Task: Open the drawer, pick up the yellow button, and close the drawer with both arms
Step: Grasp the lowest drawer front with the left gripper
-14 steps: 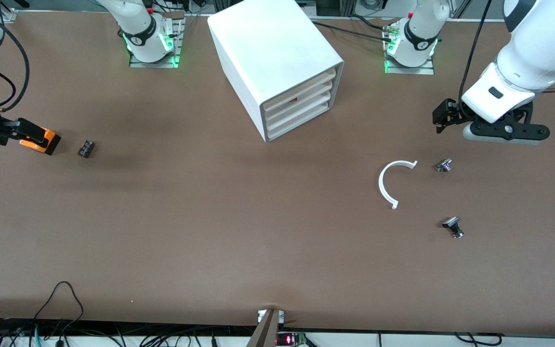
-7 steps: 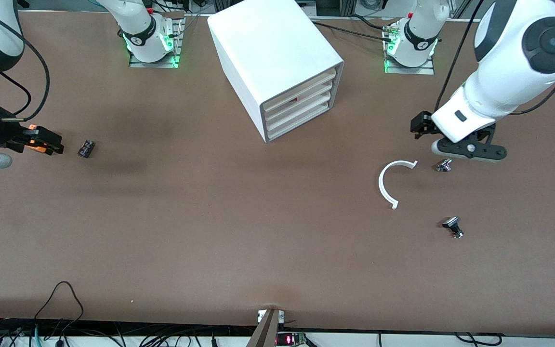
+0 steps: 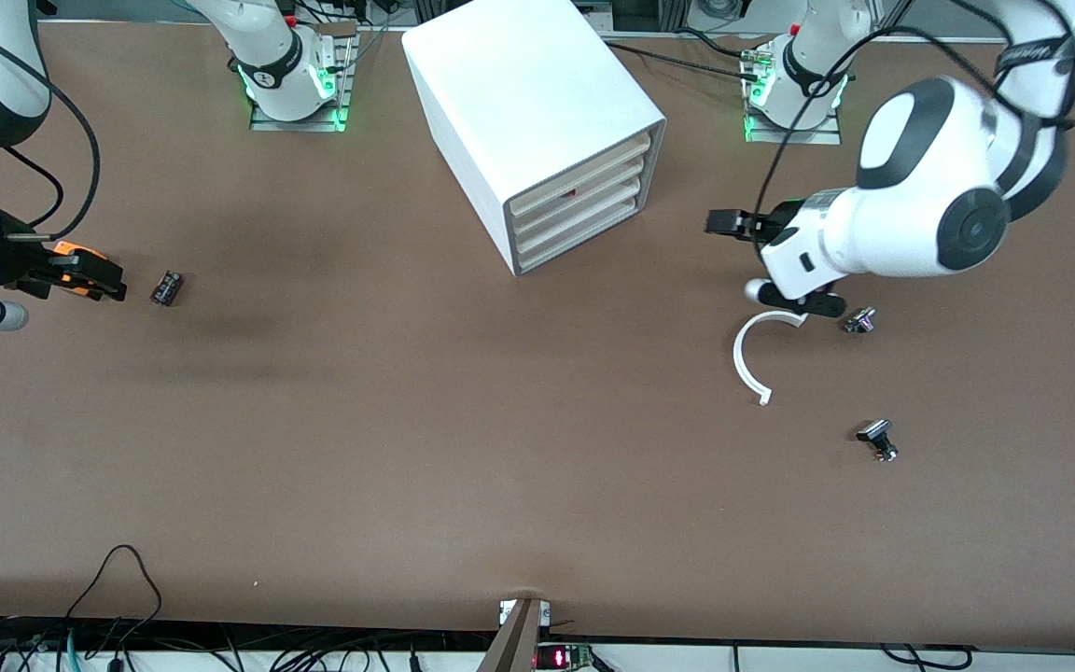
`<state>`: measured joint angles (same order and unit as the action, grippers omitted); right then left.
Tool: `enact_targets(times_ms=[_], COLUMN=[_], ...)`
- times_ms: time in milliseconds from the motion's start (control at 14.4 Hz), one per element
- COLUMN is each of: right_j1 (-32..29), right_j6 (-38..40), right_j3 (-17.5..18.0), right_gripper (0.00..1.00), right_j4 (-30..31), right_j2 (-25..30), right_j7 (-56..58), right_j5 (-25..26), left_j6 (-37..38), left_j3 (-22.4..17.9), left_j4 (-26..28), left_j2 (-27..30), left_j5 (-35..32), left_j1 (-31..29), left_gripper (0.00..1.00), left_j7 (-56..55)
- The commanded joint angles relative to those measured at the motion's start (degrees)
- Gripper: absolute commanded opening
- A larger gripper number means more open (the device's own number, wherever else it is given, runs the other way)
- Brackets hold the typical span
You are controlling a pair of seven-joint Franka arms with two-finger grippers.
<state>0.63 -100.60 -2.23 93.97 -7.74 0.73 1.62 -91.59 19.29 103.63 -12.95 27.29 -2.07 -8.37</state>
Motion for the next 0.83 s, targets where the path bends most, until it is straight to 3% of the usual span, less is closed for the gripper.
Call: enact_targets(times_ms=[0,347,763], right_j1=[0.1,0.2,0.3], right_j6=[0.1,0.1,0.1], right_j3=[-0.1,-0.1,-0.1], right_gripper=[1.0,1.0,1.0], right_j4=[-0.8,-0.8,-0.9], right_j2=[-0.2,-0.6,-1.1], right_j7=[0.0,0.0,-0.1], right_j5=[0.1,0.1,2.0], left_j6=[-3.5,-9.5,-9.7], left_j3=[0.0,0.5,5.3], left_j4=[8.1,19.4,24.3], left_j2=[1.2,-0.9,-0.8], left_j5=[10.5,24.7,30.7], left_j1=[-0.5,-0.3,-0.3], left_gripper=[1.0,1.0,1.0], left_j7=[4.4,20.3,22.6])
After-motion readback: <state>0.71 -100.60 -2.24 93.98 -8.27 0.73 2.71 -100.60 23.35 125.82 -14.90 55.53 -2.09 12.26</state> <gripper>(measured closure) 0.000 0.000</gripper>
